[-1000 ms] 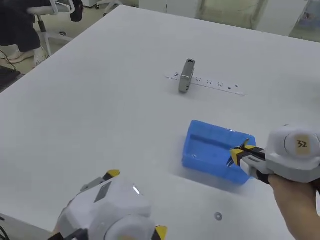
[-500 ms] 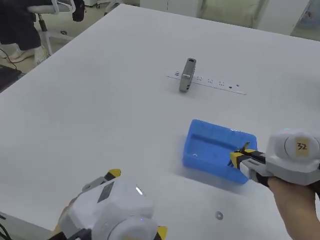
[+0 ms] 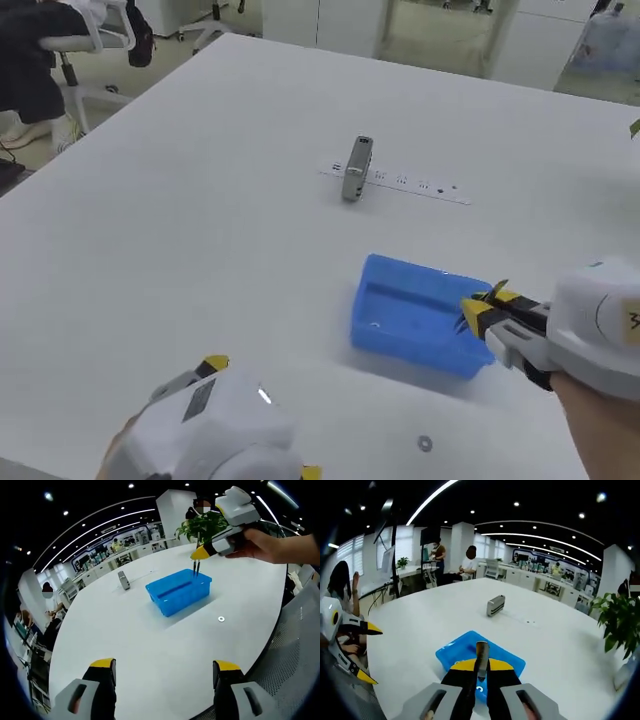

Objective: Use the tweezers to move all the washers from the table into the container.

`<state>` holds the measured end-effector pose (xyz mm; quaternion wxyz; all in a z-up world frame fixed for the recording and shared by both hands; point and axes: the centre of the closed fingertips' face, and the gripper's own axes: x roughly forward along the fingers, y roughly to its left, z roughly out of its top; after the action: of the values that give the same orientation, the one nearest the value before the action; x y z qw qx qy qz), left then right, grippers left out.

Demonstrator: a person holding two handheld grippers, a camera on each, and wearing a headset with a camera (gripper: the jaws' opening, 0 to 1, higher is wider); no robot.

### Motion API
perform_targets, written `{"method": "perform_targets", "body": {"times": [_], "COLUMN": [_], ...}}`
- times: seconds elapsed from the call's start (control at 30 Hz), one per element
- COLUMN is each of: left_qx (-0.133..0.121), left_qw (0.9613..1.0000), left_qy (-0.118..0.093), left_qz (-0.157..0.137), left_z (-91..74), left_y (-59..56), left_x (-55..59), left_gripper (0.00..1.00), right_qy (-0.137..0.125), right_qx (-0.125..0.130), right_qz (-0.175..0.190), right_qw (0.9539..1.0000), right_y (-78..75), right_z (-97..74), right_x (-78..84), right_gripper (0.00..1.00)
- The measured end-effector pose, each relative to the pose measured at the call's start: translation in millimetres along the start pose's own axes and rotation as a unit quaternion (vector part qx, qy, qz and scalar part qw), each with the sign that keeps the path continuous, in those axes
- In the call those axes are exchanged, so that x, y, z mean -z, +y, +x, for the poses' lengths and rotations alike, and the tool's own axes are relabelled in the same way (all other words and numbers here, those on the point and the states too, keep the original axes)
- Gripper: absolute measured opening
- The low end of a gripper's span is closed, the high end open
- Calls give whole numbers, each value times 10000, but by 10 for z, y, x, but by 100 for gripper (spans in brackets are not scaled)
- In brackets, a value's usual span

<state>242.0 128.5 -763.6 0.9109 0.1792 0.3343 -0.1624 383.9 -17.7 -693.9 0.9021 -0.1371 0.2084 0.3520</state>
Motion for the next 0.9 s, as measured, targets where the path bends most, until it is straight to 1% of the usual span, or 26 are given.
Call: {"method": "perform_targets", "body": {"times": [0.13, 0.17, 0.23, 0.3, 0.37, 0.43, 0.47, 0.63, 0.73, 0.9], "left_qx": [0, 3, -4, -10, -9, -4, 3, 14, 16, 12], "left_qw": [10000, 10000, 10000, 10000, 10000, 10000, 10000, 10000, 10000, 10000], "left_qy": [7, 6, 5, 12, 16, 23, 20, 20, 13, 26], "left_qz": [29, 29, 11, -18, -29, -18, 4, 15, 16, 48], "left_z": [-1, -1, 0, -1, 1, 3, 3, 6, 5, 6], "left_y": [-4, -5, 0, 6, 7, 4, -2, -6, -7, -10], "left_x": [1, 1, 2, 6, 8, 12, 10, 10, 8, 13], "left_gripper": [81, 81, 81, 81, 81, 81, 81, 81, 80, 80], "right_qy": [-200, -257, -260, -252, -123, -109, -37, 104, 289, 487], "right_qx": [-37, -80, -131, -177, -283, -295, -342, -350, -349, -374], "right_qz": [147, 255, 325, 316, 313, 376, 467, 641, 663, 821], "right_qw": [9997, 9993, 9990, 9990, 9990, 9988, 9983, 9973, 9968, 9947], "right_y": [114, 186, 281, 396, 490, 540, 585, 625, 626, 633], "right_z": [-138, -180, -225, -258, -264, -283, -297, -348, -328, -278], "right_x": [-83, -91, -68, -15, 70, 126, 188, 350, 518, 699], "right_gripper": [2, 2, 2, 2, 2, 2, 2, 2, 2, 2]}}
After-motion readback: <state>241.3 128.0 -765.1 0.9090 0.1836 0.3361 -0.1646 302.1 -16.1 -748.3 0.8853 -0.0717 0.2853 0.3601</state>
